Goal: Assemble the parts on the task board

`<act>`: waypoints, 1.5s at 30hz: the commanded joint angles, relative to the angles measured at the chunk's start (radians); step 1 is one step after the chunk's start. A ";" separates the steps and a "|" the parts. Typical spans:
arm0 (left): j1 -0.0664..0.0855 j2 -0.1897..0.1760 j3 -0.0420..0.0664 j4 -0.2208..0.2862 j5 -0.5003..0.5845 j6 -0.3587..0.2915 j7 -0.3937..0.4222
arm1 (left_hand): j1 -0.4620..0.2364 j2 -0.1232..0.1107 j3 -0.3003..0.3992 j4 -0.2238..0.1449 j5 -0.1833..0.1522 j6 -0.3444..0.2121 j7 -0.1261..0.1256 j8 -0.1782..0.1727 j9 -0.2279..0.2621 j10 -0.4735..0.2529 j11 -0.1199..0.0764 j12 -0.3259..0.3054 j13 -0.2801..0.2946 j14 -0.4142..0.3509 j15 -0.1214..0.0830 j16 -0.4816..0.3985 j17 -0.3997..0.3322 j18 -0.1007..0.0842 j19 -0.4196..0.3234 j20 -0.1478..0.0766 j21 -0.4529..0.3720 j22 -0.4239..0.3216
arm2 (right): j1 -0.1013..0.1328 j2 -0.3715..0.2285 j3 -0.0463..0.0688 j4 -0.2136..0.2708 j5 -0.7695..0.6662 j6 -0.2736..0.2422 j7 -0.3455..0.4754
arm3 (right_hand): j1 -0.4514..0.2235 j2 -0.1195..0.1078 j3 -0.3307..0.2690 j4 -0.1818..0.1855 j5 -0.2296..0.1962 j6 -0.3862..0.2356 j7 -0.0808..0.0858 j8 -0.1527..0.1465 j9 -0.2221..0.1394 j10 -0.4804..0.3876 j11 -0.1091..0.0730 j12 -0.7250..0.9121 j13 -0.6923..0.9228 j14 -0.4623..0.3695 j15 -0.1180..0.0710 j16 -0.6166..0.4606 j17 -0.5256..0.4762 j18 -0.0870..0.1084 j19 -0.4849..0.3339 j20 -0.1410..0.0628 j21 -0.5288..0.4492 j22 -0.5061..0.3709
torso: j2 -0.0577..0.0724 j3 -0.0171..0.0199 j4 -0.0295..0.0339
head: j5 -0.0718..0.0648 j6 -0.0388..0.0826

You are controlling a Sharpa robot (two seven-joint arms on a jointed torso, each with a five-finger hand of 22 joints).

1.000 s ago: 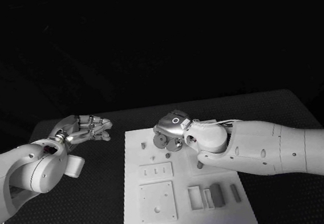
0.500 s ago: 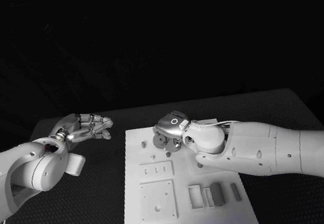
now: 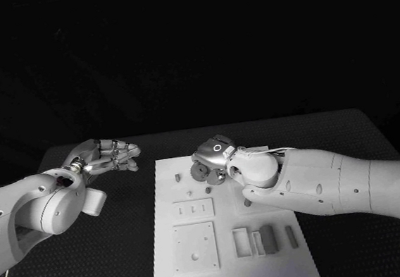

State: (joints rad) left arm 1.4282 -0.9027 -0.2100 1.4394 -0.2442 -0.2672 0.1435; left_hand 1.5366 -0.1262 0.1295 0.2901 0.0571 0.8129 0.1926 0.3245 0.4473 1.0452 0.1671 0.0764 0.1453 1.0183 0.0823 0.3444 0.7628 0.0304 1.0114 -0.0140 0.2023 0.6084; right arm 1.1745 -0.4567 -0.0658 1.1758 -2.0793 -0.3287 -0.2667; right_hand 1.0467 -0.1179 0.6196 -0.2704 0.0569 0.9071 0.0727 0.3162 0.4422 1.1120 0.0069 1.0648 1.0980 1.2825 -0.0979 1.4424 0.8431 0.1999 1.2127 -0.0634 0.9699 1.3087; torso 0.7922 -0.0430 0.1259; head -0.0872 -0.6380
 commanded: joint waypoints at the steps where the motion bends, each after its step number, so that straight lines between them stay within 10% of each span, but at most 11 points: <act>1: 0.001 0.002 0.001 0.001 -0.002 0.011 0.010 | -0.009 -0.001 0.004 -0.001 -0.003 -0.007 0.002 -0.007 -0.001 -0.004 0.006 -0.004 -0.001 0.006 0.003 -0.007 0.001 0.017 0.003 -0.001 -0.005 0.001 | -0.002 0.004 -0.001 -0.004 -0.002 0.013 -0.001 | 0.009 0.000 0.004 0.003 0.002 0.037 0.045 0.001 0.001 0.007 -0.002 -0.004 -0.001 0.002 -0.005 -0.005 -0.001 0.062 0.007 -0.002 -0.003 0.009 | 0.000 0.0007 -0.0002 | -0.001 0.001; 17: 0.001 0.004 0.001 0.000 -0.003 0.011 0.009 | -0.009 -0.001 0.004 -0.001 -0.003 -0.007 0.002 -0.007 -0.001 -0.004 0.006 -0.004 -0.002 0.006 0.003 -0.008 0.002 0.017 0.003 -0.001 -0.006 0.002 | -0.007 0.023 -0.001 -0.016 0.020 0.015 0.005 | 0.008 -0.005 0.003 0.003 0.002 0.026 0.048 -0.006 -0.002 0.005 0.001 -0.004 -0.005 0.002 -0.002 -0.007 -0.001 0.062 0.007 -0.003 -0.005 0.008 | 0.000 -0.0006 -0.0002 | 0.005 -0.004; 26: 0.001 0.002 0.001 0.002 -0.003 0.004 0.013 | -0.009 -0.002 0.004 -0.001 -0.003 -0.007 0.002 -0.007 -0.001 -0.004 0.006 -0.004 -0.002 0.006 0.003 -0.008 0.003 0.017 0.003 -0.001 -0.006 0.002 | -0.006 0.018 -0.001 -0.025 0.059 0.035 0.011 | 0.005 -0.064 0.009 0.032 0.002 -0.078 0.074 -0.067 -0.029 -0.011 0.026 -0.002 -0.015 0.000 0.021 -0.010 0.001 0.062 0.009 -0.004 -0.012 0.007 | -0.001 -0.0003 -0.0004 | 0.005 -0.004; 34: 0.001 0.001 0.001 0.002 -0.003 0.000 0.012 | -0.009 -0.002 0.004 -0.001 -0.003 -0.007 0.002 -0.007 -0.001 -0.004 0.006 -0.004 -0.002 0.006 0.003 -0.009 0.003 0.017 0.003 -0.001 -0.006 0.002 | -0.006 0.014 -0.001 -0.037 0.083 0.056 0.010 | -0.004 -0.082 0.013 0.071 0.002 -0.078 0.078 -0.064 -0.027 -0.020 0.030 0.003 -0.019 -0.003 0.025 -0.009 0.004 0.062 0.008 -0.004 -0.014 0.008 | 0.000 0.0004 -0.0010 | 0.004 -0.005; 45: 0.001 0.002 0.001 0.000 -0.003 0.002 0.007 | -0.016 0.002 0.006 0.001 -0.003 -0.010 0.004 -0.009 -0.002 -0.005 0.007 -0.005 -0.002 0.008 0.003 -0.011 0.006 0.016 0.004 -0.001 -0.007 0.003 | -0.006 0.014 -0.001 -0.054 0.145 0.085 0.018 | -0.072 -0.042 0.000 0.155 0.001 -0.056 0.075 -0.050 -0.021 -0.027 0.027 0.014 -0.025 -0.007 0.022 -0.005 0.010 0.062 0.006 -0.005 -0.015 0.012 | 0.000 0.0015 -0.0018 | 0.002 -0.005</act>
State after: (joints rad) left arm 1.4282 -0.9021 -0.2100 1.4377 -0.2445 -0.2682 0.1432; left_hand 1.5324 -0.1223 0.1295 0.2901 0.0571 0.8092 0.1963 0.3204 0.4474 1.0410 0.1708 0.0764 0.1437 1.0203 0.0844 0.3396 0.7676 0.0370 1.0114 -0.0139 0.2023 0.6099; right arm 1.1692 -0.4428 -0.0665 1.1264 -1.9690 -0.2852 -0.2594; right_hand 0.9798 -0.1610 0.6194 -0.1180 0.0580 0.8409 0.1391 0.2643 0.4197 1.0938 0.0327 1.0738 1.0740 1.2793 -0.0769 1.4384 0.8523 0.1982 1.2205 -0.0641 0.9581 1.3087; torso 0.7918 -0.0422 0.1243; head -0.0846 -0.6432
